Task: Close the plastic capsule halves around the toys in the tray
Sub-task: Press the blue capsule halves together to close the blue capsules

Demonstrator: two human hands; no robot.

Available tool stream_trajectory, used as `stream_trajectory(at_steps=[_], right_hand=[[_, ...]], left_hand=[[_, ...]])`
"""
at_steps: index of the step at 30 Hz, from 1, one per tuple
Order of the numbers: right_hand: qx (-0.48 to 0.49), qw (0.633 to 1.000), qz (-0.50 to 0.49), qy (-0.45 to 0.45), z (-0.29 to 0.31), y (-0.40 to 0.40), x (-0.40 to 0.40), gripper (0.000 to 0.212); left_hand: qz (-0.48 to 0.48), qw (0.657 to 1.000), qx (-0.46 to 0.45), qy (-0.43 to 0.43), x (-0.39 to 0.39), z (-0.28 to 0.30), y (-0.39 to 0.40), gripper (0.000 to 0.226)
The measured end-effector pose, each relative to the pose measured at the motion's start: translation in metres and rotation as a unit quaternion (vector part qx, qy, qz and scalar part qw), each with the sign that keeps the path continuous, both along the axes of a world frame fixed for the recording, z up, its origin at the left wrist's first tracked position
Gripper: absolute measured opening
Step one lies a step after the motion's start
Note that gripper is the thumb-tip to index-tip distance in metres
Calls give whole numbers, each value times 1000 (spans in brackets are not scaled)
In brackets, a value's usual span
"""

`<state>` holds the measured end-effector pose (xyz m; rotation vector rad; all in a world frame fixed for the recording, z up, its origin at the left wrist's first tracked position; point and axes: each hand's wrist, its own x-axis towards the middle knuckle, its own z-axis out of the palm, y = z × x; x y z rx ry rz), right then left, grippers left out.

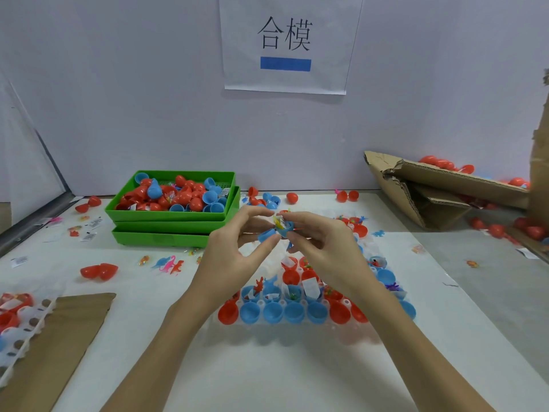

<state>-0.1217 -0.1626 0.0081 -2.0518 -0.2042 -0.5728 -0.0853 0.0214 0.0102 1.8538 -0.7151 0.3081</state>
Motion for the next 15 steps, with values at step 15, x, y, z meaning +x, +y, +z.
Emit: stream_trajectory(at_steps=[15], right_hand=[[-75,992,6,96,-5,-8,3,26]], left_hand=[[76,997,2,14,9,-3,6,28]])
